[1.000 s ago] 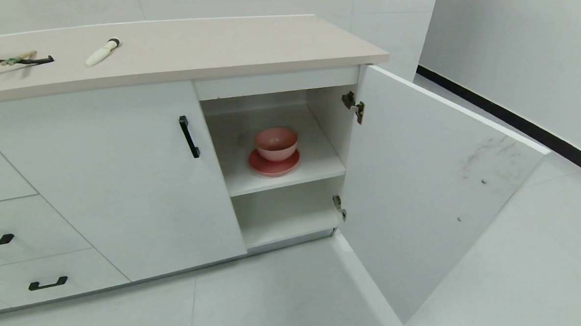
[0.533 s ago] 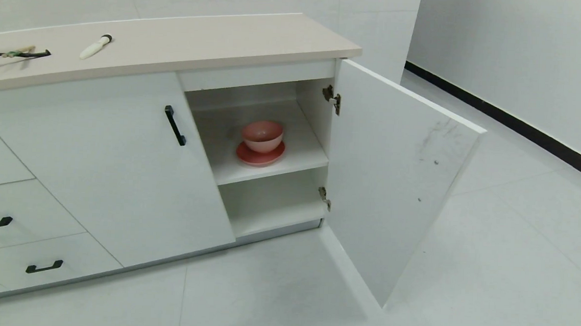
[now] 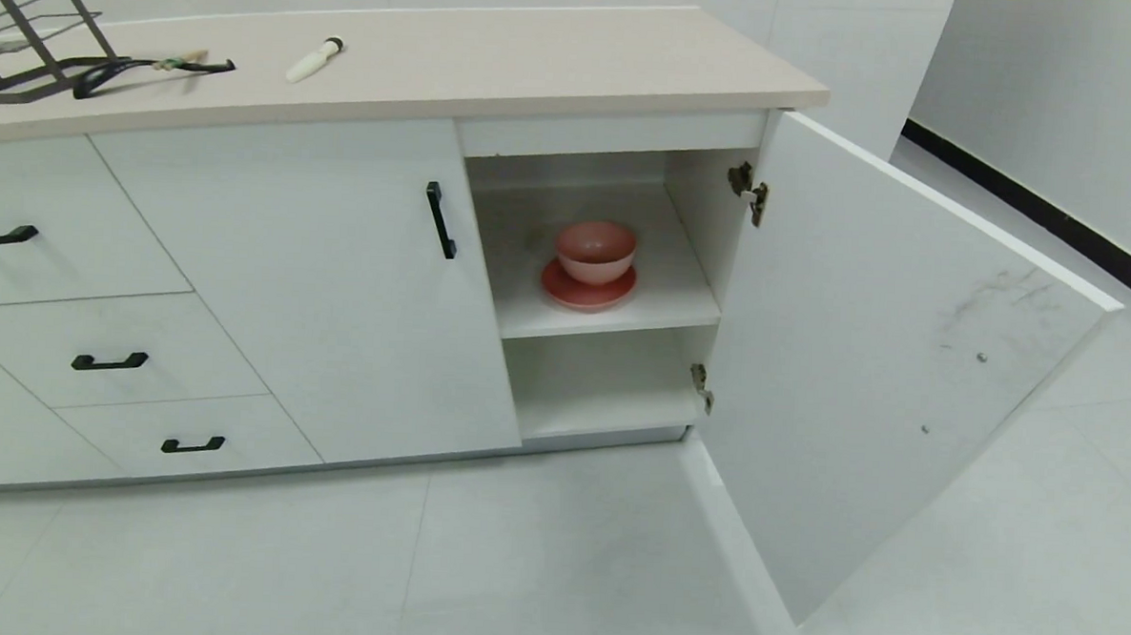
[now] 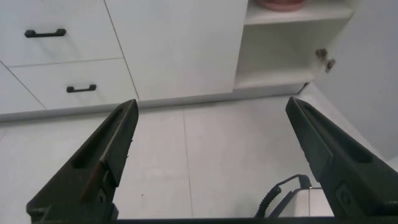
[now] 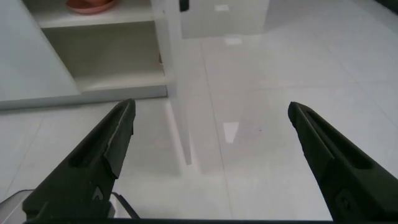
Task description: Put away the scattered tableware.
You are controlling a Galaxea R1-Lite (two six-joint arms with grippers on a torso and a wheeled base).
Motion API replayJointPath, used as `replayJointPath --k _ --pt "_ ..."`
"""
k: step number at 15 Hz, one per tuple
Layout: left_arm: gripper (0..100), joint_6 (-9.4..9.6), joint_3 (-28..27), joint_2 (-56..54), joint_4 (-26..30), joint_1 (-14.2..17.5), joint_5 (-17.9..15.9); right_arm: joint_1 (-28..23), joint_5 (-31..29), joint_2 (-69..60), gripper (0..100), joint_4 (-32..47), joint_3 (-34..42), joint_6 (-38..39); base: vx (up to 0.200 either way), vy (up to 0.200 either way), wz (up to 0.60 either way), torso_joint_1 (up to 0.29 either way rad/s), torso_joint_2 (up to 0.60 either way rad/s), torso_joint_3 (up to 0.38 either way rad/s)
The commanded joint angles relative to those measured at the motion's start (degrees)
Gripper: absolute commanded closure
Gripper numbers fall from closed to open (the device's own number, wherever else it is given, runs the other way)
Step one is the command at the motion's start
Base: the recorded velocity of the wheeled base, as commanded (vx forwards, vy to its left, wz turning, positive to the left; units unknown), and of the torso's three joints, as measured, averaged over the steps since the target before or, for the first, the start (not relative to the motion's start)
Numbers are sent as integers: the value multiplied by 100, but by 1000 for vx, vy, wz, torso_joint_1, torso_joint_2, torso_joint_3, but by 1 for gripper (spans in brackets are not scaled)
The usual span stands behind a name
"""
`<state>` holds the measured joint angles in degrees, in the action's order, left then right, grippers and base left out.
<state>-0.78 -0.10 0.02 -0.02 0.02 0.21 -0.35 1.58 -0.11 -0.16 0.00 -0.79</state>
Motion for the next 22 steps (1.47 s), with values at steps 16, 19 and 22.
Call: replayJointPath --k 16,19,22 --pt "0 -1 1 -2 2 6 6 0 0 11 0 -2 0 -9 -38 -38 0 41 -94 -38" --pt "0 -1 1 -2 2 -2 -3 0 0 11 0 -2 0 0 0 0 0 0 0 0" --pt "0 -10 1 -2 2 6 6 0 0 11 0 -2 0 9 0 0 0 0 0 0"
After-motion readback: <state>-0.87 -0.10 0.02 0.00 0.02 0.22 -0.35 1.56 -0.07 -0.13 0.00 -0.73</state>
